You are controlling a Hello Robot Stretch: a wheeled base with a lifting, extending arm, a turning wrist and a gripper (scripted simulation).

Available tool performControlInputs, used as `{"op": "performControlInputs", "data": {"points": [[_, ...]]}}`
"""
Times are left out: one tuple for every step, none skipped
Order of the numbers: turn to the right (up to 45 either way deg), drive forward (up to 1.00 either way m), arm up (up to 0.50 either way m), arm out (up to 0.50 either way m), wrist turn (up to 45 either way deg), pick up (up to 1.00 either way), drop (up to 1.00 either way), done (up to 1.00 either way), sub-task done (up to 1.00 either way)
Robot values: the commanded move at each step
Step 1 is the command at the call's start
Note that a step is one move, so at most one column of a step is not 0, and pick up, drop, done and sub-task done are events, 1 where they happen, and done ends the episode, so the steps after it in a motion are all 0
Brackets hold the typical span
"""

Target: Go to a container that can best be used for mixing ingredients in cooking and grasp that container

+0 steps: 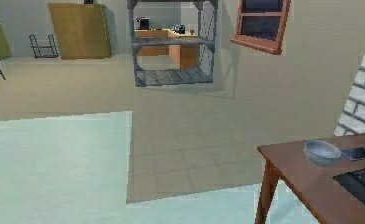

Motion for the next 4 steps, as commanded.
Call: {"op": "performControlInputs", "data": {"points": [[18.0, 0.00, 0.00, 0.00, 0.0, 0.00, 0.00, 0.00, 0.00], [0.0, 0.55, 0.00, 0.00, 0.0, 0.00, 0.00, 0.00, 0.00], [-45.0, 0.00, 0.00, 0.00, 0.0, 0.00, 0.00, 0.00, 0.00], [0.0, 0.00, 0.50, 0.00, 0.0, 0.00, 0.00, 0.00, 0.00]]}}
